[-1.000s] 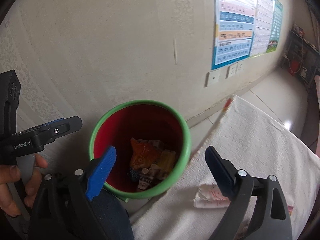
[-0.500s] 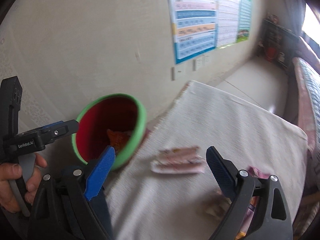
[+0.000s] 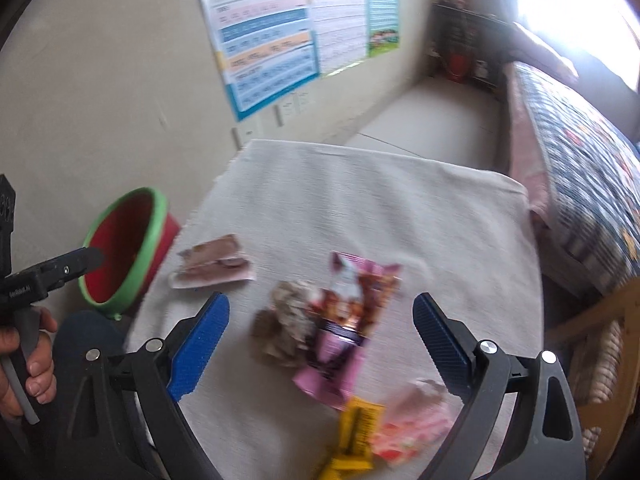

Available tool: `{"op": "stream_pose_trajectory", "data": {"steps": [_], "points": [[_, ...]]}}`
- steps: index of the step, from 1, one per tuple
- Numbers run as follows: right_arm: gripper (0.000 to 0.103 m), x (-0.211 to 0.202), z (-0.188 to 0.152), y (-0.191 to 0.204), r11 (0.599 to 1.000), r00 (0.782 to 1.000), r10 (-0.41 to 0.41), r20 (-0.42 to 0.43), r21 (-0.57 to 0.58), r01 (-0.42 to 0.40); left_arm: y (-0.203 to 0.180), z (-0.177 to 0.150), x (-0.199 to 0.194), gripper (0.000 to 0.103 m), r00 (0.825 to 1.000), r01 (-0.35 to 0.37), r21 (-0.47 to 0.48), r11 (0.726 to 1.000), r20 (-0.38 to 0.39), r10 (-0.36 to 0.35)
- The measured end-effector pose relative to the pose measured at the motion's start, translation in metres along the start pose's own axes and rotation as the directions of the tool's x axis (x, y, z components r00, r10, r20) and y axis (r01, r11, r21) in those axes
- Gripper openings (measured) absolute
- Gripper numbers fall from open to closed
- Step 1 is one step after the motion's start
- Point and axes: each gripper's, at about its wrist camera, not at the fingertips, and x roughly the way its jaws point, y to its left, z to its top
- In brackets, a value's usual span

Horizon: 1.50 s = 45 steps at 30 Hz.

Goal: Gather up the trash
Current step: 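Move both open grippers back over the table toward the remaining wrappers, then grasp the pink-white wrapper with the left gripper while the right gripper grasps the pink snack bag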

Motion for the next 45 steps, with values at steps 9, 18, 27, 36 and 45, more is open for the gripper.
{"op": "stream_pose_trajectory", "data": {"steps": [9,18,27,36,45], "points": [[0.090,0.015,-0.018,-0.035,0.998,0.998,-0.025,-0.057,0.050,0.028,-0.040,0.003,0.042,0.097,0.989,-0.099,0.255,0.962,-0.079,0.123],[0.075,0.059,-0.027,-0.052,0.985,0.991,0.037,-0.129,0.171,-0.014,-0.041,0.008,0.082,0.097,0.973,-0.145,0.356,0.923,-0.116,0.198],[0.055,0.085,-0.031,-0.055,0.969,0.981,0.075,-0.181,0.246,-0.028,-0.051,0.012,0.116,0.097,0.963,-0.137,0.416,0.899,-0.156,0.219],[0.038,0.095,-0.030,-0.053,0.966,0.976,0.090,-0.200,0.257,-0.037,-0.056,0.007,0.142,0.077,0.943,-0.158,0.459,0.874,-0.191,0.271],[0.013,0.099,-0.030,-0.054,0.958,0.968,0.147,-0.205,0.273,-0.088,-0.059,0.000,0.133,0.031,0.950,-0.133,0.450,0.883,-0.195,0.242]]}}
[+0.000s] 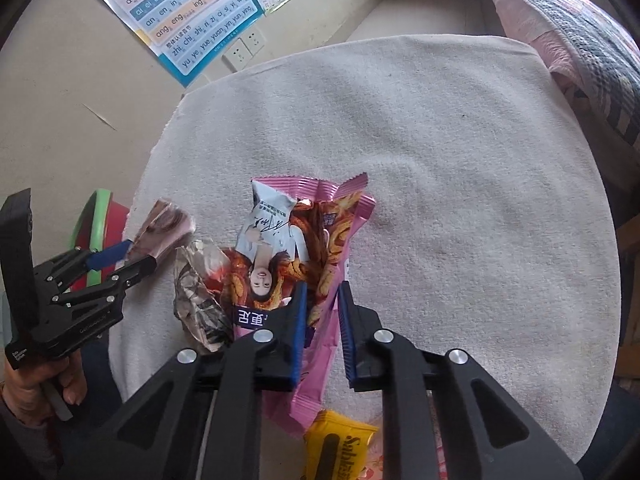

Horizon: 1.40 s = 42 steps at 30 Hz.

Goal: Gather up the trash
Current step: 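Grasp the pink-white wrapper with the left gripper while the right gripper grasps the pink snack bag, then lift both wrappers and carry them over the green bucket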

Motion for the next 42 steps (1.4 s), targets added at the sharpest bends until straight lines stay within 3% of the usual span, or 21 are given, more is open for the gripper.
{"op": "stream_pose_trajectory", "data": {"steps": [1,13,23,29,42], "points": [[0.007,-0.002,0.000,-0.001,1.000,1.000,0.004,0.004,0.000,-0.004,-0.001,-0.001,-0.002,0.020,1.000,0.001,-0.004,1.000,0.003,-0.001],[0.003,-0.040,-0.001,-0.002,1.000,0.995,-0.008,0.100,-0.013,0.010,0.009,-0.018,-0.025,0.018,0.995,0.088,-0.119,0.989,0.061,-0.082],[0.003,-0.088,0.004,0.005,0.999,0.981,0.001,0.194,-0.036,0.006,0.014,-0.027,-0.064,0.018,0.978,0.167,-0.197,0.966,0.157,-0.137],[0.003,-0.099,-0.002,0.013,0.997,0.977,-0.007,0.212,-0.073,0.023,0.023,-0.031,-0.084,0.018,0.967,0.197,-0.246,0.949,0.206,-0.148],[0.003,-0.102,-0.001,0.042,0.990,0.974,0.017,0.227,-0.139,0.015,0.041,-0.040,-0.101,0.018,0.963,0.194,-0.293,0.936,0.240,-0.125]]}}
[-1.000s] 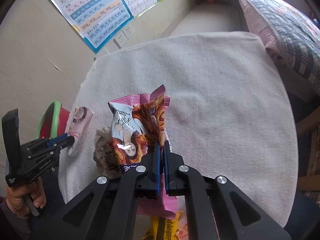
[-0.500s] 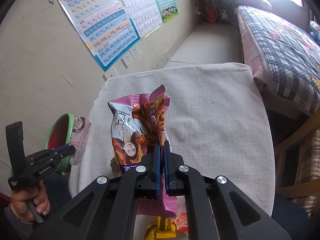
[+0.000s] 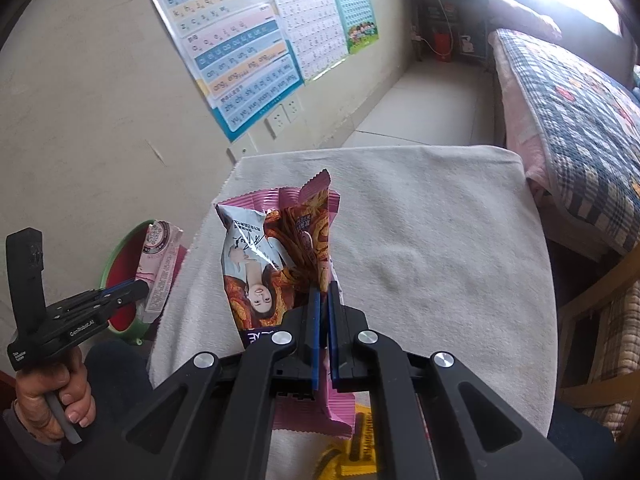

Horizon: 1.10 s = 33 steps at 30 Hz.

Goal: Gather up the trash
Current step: 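Lift both wrappers and carry them over the green bucket, then open both grippers to drop the two wrappers into the bucket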

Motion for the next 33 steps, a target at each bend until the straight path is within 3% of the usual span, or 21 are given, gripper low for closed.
{"op": "stream_pose_trajectory", "data": {"steps": [13,26,33], "points": [[0.003,0.025,0.021,0.074,0.990,0.995,0.099,-0.011,-0.100,-0.099,0.057,0.002,-0.026,0.018,0.996,-0.073,-0.113,0.991,0.049,0.079],[0.004,0.074,0.044,0.183,0.948,0.970,0.237,-0.056,-0.207,-0.244,0.136,-0.009,-0.064,0.018,0.980,-0.150,-0.266,0.952,0.088,0.179],[0.004,0.097,0.050,0.227,0.928,0.958,0.275,-0.079,-0.238,-0.286,0.160,-0.019,-0.076,0.018,0.974,-0.172,-0.311,0.935,0.089,0.209]]}}
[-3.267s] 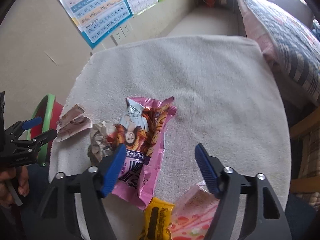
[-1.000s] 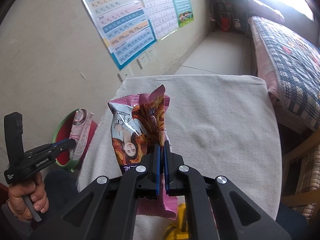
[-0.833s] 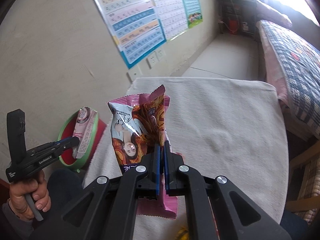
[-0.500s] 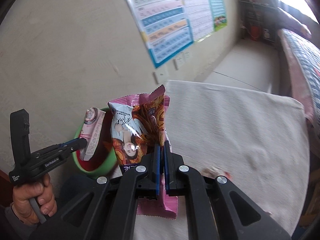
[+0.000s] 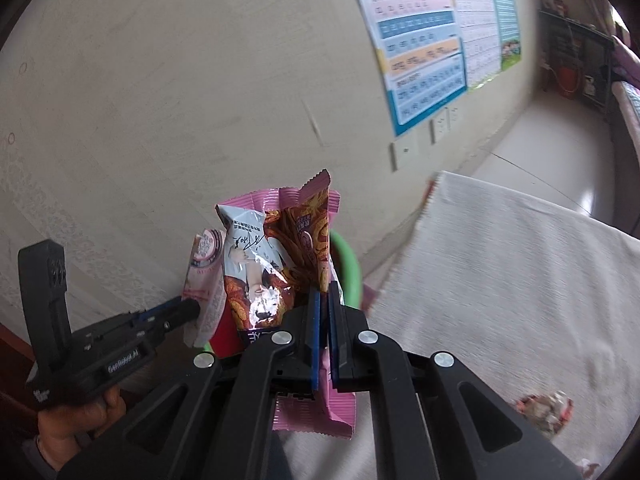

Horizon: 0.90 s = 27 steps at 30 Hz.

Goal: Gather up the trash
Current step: 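Open both grippers to drop the two wrappers into the bucket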

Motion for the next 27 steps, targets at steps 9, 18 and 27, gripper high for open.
{"op": "stream_pose_trajectory", "data": {"steps": [9,18,27], "points": [[0.004,0.042,0.012,0.033,0.999,0.999,0.035,-0.031,-0.037,-0.036,0.038,0.001,-0.007,0.018,0.999,-0.037,-0.063,0.997,0.013,0.038],[0.007,0.069,0.010,0.054,0.997,0.996,0.033,-0.078,-0.071,-0.039,0.060,-0.001,-0.003,0.020,0.999,-0.041,-0.113,0.993,0.015,0.043],[0.050,0.079,0.008,0.055,0.995,0.995,0.005,-0.096,-0.102,-0.015,0.061,0.001,-0.002,0.048,1.000,-0.013,-0.131,0.991,0.024,0.016]]}}
